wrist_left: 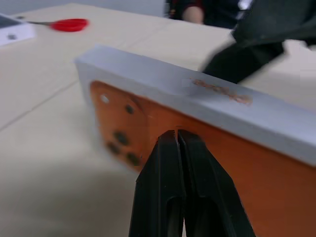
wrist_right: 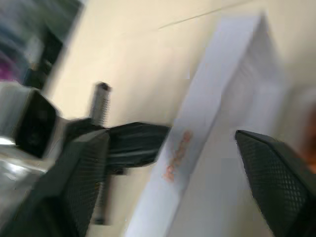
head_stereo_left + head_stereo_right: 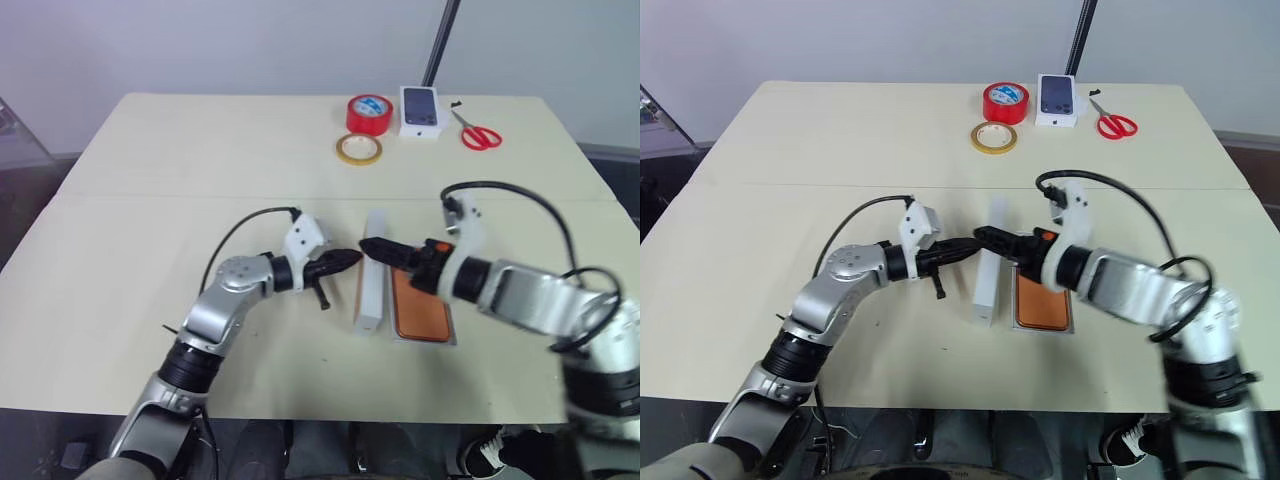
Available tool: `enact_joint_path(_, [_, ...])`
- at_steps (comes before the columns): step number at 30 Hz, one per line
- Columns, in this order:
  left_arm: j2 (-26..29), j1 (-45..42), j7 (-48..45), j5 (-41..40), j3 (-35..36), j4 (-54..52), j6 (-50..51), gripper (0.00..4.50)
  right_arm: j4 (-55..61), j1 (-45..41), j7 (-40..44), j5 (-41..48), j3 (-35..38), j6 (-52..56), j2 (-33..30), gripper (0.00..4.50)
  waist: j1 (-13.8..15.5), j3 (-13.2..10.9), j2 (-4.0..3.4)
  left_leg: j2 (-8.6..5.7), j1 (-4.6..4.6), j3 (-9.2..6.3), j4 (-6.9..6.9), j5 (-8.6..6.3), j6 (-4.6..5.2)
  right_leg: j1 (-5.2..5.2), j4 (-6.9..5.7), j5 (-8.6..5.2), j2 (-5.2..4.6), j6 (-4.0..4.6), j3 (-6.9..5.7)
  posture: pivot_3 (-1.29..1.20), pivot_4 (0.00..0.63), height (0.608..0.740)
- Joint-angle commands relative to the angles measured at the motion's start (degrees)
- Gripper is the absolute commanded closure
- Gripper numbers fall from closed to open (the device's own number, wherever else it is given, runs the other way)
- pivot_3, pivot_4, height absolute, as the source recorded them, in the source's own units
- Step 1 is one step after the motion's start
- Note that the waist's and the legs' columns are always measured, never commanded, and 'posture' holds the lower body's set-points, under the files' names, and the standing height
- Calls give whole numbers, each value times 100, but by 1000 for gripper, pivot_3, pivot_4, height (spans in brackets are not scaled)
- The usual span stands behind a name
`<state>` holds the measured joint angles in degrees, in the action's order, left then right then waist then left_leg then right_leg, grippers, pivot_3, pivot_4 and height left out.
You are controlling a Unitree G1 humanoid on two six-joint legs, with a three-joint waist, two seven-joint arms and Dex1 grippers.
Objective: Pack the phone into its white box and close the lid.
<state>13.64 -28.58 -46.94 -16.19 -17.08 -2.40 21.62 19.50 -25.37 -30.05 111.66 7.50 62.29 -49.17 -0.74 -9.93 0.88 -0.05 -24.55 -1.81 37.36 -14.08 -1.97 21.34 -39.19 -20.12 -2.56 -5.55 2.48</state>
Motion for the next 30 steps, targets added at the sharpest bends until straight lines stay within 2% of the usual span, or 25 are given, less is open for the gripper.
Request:
enact_joint_path(1, [-193, -214, -45, 78, -210, -15, 6, 4402, -317, -191, 506, -225, 117, 231, -739, 459, 4, 1, 2, 0, 0, 0, -1, 0, 0, 0, 0, 0, 0, 0, 0, 0, 150, 717])
enact_joint_path(4, [-364, -283, -32, 138, -327, 120, 22, 4402, -159, -80, 1389, -1907, -79, 413, -1456, 1319, 8, 2, 0, 1, 0, 4, -2, -1, 2, -1, 3, 0, 1, 0, 4, 0, 150, 717])
enact_joint_path(10, [-555, -248, 91, 99, -242, 121, 87, 4402, 428, 205, 2778, -4139, -515, 16, -1863, 4333, -2, 3, -3, 4, 3, 5, -3, -1, 2, 3, 0, 0, 2, 0, 7, 0, 150, 717])
enact_joint_path(15, [-352, -313, 292, -85, 179, -89, 663, 4402, 905, 522, 3789, -5744, -1161, -278, -2210, 4425, 9, 2, -4, 2, 2, 2, 0, -1, 2, 2, 1, 0, 0, 0, 6, 0, 150, 717])
enact_joint_path(19, [-21, -376, 384, -86, 371, -97, 1192, 4402, 962, 667, 4193, -6600, -1395, -482, -2055, 4425, 8, 2, -4, 2, 4, 2, 0, -1, 1, 2, 0, 0, 1, 0, 5, 0, 150, 717])
enact_joint_path(24, [137, -483, 378, 92, 109, 91, 1522, 4402, 918, 655, 4518, -7195, -1433, -486, -1695, 4425, 19, 2, -3, 1, 4, 2, 0, -1, 1, 1, 0, 0, 0, -1, 5, 0, 150, 717])
enact_joint_path(30, [-115, -715, 390, 532, -388, 635, 1217, 4402, 1008, 615, 4841, -7640, -1355, -397, -1391, 4425, 27, 2, -3, -4, 3, 0, 4, -1, 1, -2, 0, 0, -3, -1, 3, 0, 150, 717])
